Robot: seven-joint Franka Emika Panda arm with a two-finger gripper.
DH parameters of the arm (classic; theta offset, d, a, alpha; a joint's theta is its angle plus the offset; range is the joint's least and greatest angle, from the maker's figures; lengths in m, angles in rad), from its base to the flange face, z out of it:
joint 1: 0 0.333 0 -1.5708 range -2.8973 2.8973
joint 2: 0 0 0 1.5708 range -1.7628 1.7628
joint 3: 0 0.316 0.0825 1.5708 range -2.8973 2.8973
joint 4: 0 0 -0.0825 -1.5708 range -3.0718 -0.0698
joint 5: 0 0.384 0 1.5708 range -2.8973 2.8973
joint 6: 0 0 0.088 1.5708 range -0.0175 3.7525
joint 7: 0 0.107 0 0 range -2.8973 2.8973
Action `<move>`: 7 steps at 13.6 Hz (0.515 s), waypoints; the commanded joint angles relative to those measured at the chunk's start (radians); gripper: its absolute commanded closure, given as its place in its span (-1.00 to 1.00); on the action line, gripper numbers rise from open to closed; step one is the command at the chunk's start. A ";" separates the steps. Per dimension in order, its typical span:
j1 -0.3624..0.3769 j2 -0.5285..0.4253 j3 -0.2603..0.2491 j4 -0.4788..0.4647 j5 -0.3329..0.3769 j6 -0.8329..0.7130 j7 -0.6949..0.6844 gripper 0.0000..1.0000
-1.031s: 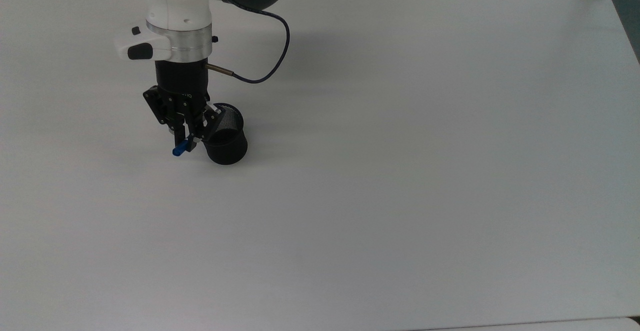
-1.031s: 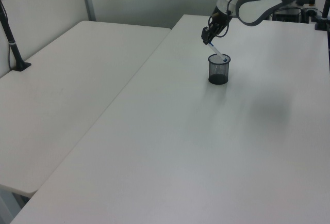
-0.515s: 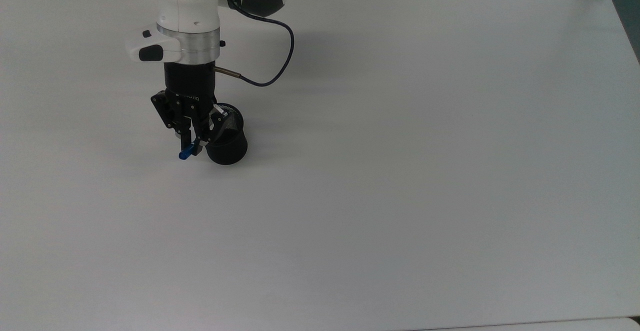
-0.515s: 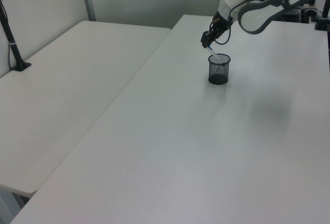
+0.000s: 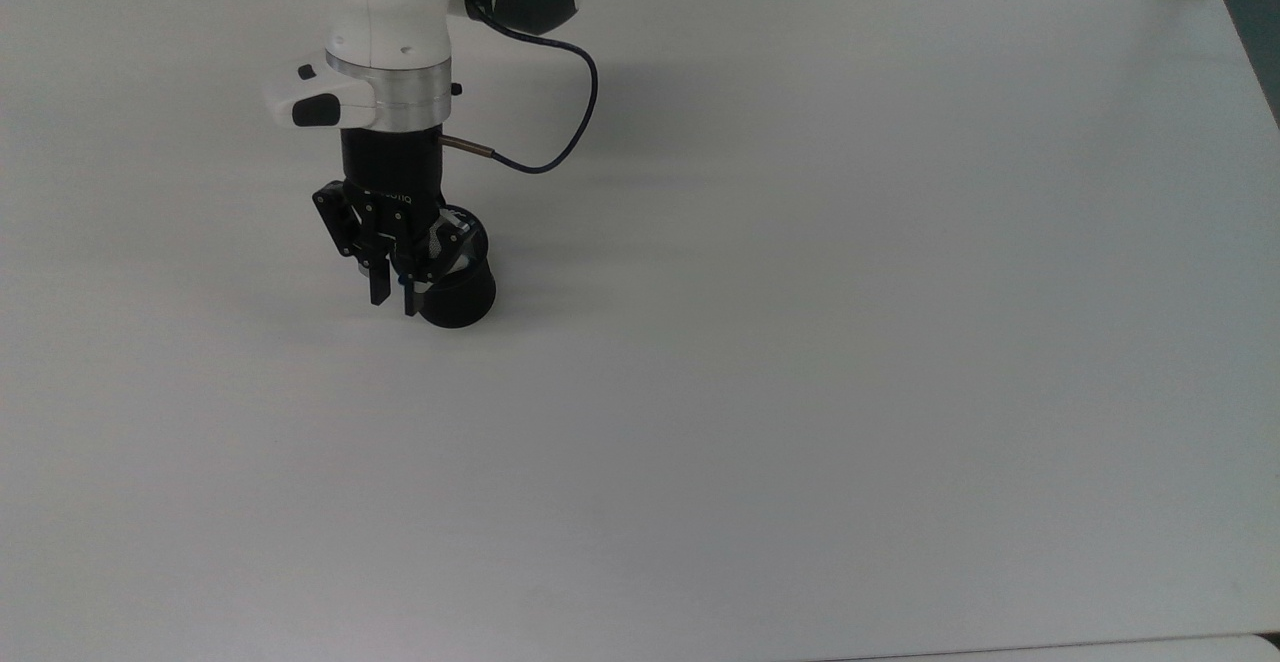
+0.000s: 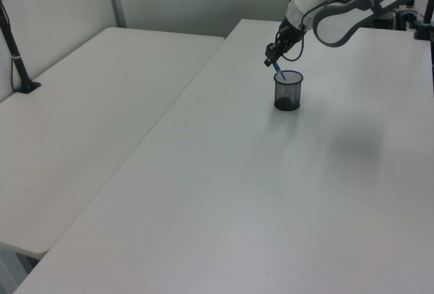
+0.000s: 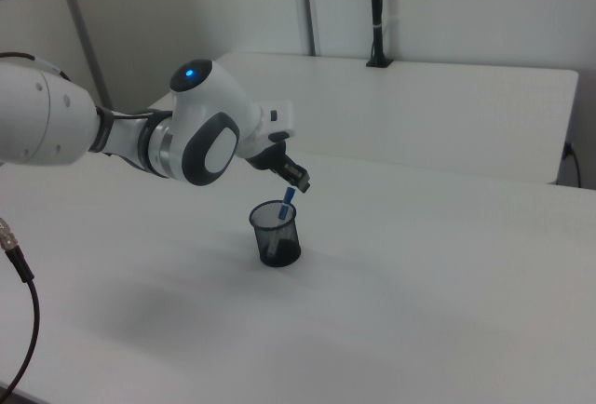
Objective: Insert the marker
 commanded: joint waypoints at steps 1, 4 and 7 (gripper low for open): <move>0.028 -0.046 -0.001 -0.043 0.019 -0.004 0.049 -0.71; 0.031 -0.092 0.005 0.021 0.020 -0.256 0.092 -1.00; 0.056 -0.095 0.005 0.162 0.072 -0.554 0.090 -1.00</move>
